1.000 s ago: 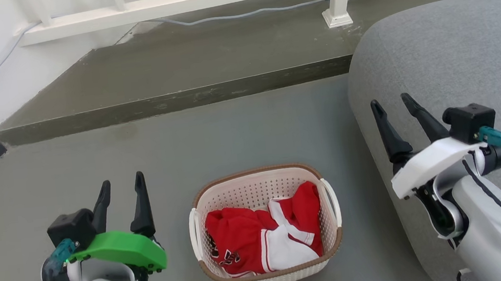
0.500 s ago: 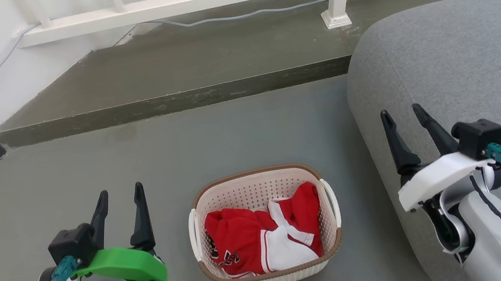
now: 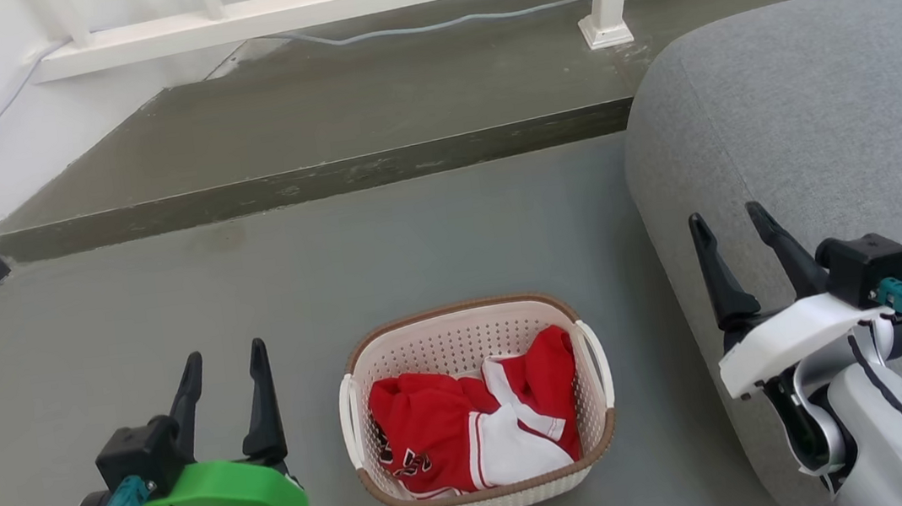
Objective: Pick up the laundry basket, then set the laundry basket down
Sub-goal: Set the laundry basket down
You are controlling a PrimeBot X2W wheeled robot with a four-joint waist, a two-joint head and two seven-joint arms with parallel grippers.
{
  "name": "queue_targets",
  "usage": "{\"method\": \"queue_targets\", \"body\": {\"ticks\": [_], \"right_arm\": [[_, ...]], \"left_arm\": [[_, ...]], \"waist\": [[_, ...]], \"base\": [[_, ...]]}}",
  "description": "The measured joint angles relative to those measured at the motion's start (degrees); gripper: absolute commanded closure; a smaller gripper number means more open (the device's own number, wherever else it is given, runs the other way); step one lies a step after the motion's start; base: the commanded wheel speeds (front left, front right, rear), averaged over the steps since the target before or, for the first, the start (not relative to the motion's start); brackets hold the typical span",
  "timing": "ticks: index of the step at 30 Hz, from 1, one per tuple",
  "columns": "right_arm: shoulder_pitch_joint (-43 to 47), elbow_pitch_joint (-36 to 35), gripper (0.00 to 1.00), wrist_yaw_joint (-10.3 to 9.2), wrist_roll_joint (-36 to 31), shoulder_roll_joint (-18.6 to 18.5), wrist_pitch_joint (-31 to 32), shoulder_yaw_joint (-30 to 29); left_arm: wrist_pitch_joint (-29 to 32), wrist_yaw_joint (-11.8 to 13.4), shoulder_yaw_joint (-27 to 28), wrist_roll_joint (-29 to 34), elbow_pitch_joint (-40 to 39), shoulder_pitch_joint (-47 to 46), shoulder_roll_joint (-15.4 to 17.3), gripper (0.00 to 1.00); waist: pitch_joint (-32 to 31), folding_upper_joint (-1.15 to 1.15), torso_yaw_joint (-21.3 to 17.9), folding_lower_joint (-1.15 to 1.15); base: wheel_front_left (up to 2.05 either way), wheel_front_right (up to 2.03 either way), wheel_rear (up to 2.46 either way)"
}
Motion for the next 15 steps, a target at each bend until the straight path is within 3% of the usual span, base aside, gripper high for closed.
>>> {"method": "queue_targets", "body": {"ticks": [15], "right_arm": [[1.2,-1.0,0.0,0.69,-1.0,0.6,0.0,-1.1]], "left_arm": [[0.0,-0.6,1.0,0.6,-1.1,1.5,-0.4,0.0]], "waist": [[0.3,0.0,0.0,0.0]], "base": [[0.0,0.0,0.0]]}}
